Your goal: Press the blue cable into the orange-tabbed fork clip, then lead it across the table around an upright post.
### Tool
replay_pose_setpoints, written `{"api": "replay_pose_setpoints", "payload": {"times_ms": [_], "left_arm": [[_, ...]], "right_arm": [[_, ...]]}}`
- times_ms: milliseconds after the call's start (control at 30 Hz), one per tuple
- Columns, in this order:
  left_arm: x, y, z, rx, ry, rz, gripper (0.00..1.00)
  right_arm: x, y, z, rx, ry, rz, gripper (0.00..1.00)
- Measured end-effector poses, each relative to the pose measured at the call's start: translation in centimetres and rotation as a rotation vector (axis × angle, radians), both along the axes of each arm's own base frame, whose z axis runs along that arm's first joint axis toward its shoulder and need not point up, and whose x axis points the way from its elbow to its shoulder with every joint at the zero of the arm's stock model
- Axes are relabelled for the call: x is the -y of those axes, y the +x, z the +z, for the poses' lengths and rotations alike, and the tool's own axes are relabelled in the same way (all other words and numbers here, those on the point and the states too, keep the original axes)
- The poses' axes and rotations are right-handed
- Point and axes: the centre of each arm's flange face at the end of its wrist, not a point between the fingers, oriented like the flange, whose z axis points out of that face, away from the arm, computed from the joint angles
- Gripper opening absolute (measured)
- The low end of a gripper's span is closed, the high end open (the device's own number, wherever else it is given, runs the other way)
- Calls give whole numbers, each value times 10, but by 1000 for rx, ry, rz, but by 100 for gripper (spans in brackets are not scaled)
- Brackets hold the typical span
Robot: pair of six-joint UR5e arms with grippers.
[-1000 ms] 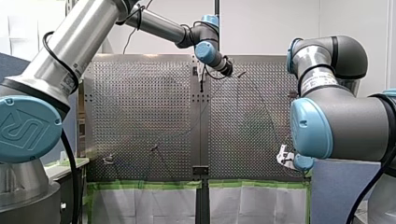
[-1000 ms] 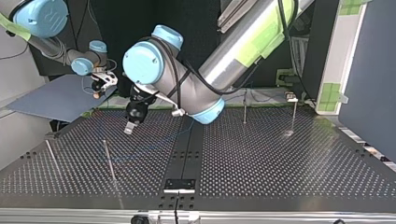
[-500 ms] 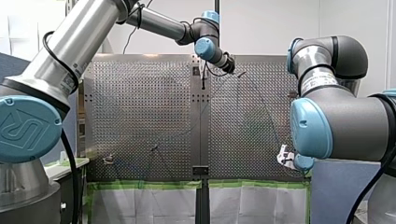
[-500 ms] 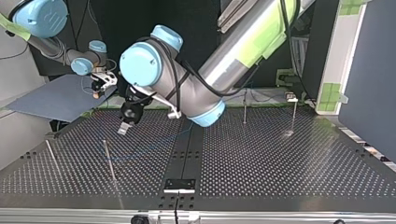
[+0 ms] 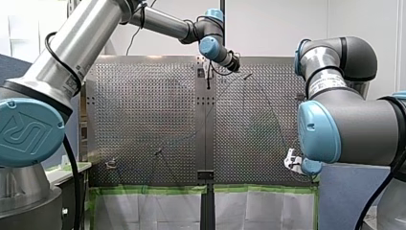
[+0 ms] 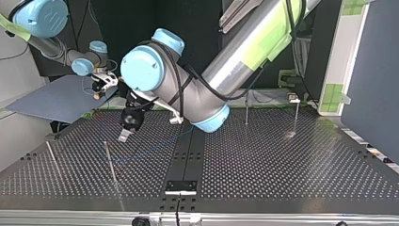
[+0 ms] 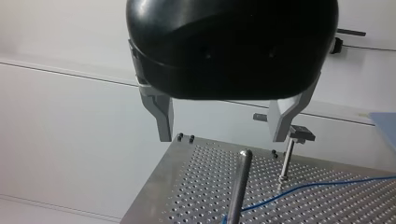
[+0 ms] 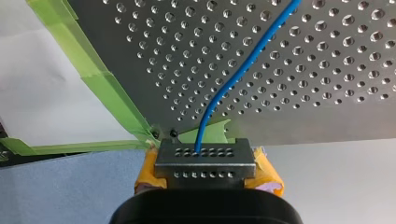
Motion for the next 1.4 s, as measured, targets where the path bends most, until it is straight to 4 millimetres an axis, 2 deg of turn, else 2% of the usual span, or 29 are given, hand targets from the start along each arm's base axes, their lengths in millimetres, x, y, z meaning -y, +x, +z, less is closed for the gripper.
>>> {"api": "replay_pose_setpoints", "payload": {"times_ms": [533,1100,1400], "left_arm": [[1,1,14,1,-49,1,100],[12,-10,13,6,-39,-67,100],[5,-7,12,-10,-28,-14,100]], "right_arm": [[1,0,0,5,-1,1,0],[1,1,0,9,-2,10,0],[1,1,0,9,-2,11,0]]}}
